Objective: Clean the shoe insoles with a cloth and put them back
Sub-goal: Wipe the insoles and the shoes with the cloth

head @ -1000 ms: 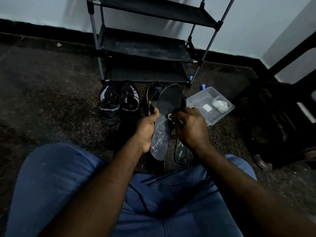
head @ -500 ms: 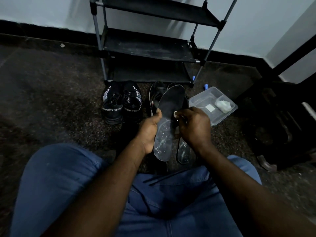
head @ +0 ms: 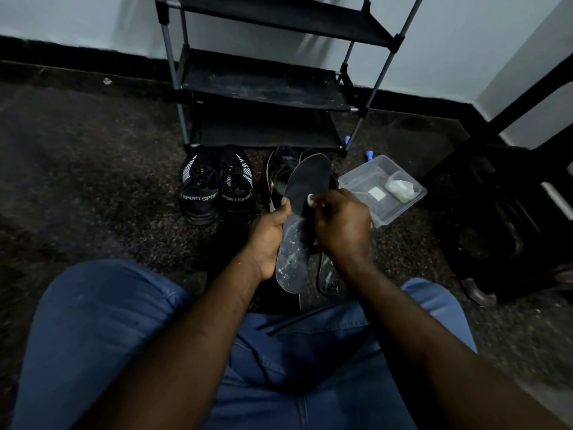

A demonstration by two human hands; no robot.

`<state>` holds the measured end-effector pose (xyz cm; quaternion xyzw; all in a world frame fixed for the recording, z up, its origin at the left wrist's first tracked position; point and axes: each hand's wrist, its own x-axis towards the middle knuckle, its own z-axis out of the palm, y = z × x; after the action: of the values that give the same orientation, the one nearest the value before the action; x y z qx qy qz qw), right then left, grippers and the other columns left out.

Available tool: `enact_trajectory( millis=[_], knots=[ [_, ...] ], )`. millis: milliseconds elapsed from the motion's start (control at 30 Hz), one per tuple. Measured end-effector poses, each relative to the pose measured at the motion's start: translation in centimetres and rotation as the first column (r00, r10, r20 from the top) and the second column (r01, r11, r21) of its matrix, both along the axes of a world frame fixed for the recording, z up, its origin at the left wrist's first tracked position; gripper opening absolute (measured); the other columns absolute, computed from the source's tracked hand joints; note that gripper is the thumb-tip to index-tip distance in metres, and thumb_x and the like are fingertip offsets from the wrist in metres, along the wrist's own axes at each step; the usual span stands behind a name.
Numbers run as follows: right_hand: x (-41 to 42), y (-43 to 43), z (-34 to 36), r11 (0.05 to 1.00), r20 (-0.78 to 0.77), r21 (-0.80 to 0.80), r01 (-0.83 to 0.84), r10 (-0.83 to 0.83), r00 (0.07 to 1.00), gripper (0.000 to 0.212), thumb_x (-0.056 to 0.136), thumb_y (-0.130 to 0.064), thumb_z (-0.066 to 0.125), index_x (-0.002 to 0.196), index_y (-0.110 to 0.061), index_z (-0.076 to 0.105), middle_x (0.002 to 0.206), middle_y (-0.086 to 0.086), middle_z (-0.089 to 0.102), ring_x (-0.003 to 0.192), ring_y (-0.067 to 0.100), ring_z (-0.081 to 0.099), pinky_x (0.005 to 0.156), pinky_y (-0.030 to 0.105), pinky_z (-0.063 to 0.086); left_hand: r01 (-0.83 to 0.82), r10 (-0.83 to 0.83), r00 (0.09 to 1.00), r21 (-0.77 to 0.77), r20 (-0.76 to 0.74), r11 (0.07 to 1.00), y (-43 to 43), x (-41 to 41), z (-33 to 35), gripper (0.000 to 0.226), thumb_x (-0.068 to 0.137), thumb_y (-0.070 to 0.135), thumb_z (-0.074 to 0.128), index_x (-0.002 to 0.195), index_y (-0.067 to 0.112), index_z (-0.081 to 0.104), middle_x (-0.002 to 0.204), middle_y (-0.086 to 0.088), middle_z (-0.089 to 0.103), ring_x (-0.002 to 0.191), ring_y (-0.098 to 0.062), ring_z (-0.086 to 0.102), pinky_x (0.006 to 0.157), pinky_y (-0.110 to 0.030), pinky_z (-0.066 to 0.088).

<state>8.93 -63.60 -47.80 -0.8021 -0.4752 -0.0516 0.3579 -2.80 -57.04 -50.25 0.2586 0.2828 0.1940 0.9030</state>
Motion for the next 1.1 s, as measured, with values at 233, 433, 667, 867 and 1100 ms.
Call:
enact_trajectory(
  millis=[233, 433, 667, 867, 1100],
  knots=[
    [-0.6, -0.7, -0.3, 0.99, 0.091, -0.055, -0.131, 0.135, 0.987, 0.018, 0.086, -0.012, 0.07, 0.1, -0.017, 0.08, 0.093, 0.004, 0.069, 0.073, 0.024, 0.065, 0.067, 0.035, 0.056, -0.015, 0.015, 1.0, -0.023, 0.006, 1.0, 0.0, -0.1, -0.1, 0.051, 0.108, 0.048, 0.036, 0.119, 0.008, 0.066, 0.101, -0.013, 0.074, 0.09, -0.024, 0.072, 0.08, -0.033, 0.059],
    [-0.9, -1.1, -0.7, 0.977, 0.116, -0.118, -0.176, 0.19, 0.975, 0.018, 0.086, -0.016, 0.073, 0.101, -0.022, 0.079, 0.092, 0.002, 0.071, 0.075, 0.022, 0.067, 0.068, 0.028, 0.052, -0.063, 0.063, 0.998, 0.01, -0.031, 0.998, 0.4, -0.4, -0.4, 0.055, 0.106, 0.05, 0.04, 0.133, 0.008, 0.063, 0.115, -0.013, 0.073, 0.102, -0.028, 0.069, 0.084, -0.036, 0.057],
    [-0.3, 0.0, 0.1, 0.997, 0.001, -0.022, -0.077, 0.077, 0.997, 0.016, 0.092, -0.027, 0.071, 0.105, -0.024, 0.08, 0.097, 0.0, 0.074, 0.083, 0.018, 0.069, 0.078, 0.035, 0.057, -0.039, 0.041, 0.998, 0.04, -0.042, 0.998, -0.1, 0.0, -0.8, 0.044, 0.107, 0.04, 0.045, 0.127, 0.007, 0.067, 0.111, -0.016, 0.074, 0.096, -0.028, 0.072, 0.08, -0.036, 0.059],
    [-1.8, 0.0, -0.5, 0.98, 0.085, -0.084, -0.181, 0.188, 0.979, 0.024, 0.088, -0.013, 0.071, 0.11, -0.019, 0.08, 0.09, 0.002, 0.065, 0.073, 0.017, 0.061, 0.068, 0.021, 0.043, -0.082, 0.085, 0.993, 0.051, -0.079, 0.995, 0.0, 0.1, -0.9, 0.04, 0.107, 0.037, 0.047, 0.11, 0.006, 0.072, 0.104, -0.019, 0.076, 0.087, -0.024, 0.076, 0.067, -0.028, 0.06],
    [0.1, 0.7, -0.2, 0.996, 0.045, -0.032, -0.078, 0.079, 0.996, 0.015, 0.093, -0.02, 0.072, 0.104, -0.019, 0.082, 0.095, 0.003, 0.072, 0.078, 0.019, 0.066, 0.075, 0.029, 0.055, -0.044, 0.047, 0.996, 0.04, -0.081, 0.998, 0.0, 0.2, -0.9, 0.046, 0.107, 0.042, 0.045, 0.121, 0.005, 0.068, 0.095, -0.015, 0.076, 0.076, -0.025, 0.075, 0.058, -0.032, 0.06]
  ],
)
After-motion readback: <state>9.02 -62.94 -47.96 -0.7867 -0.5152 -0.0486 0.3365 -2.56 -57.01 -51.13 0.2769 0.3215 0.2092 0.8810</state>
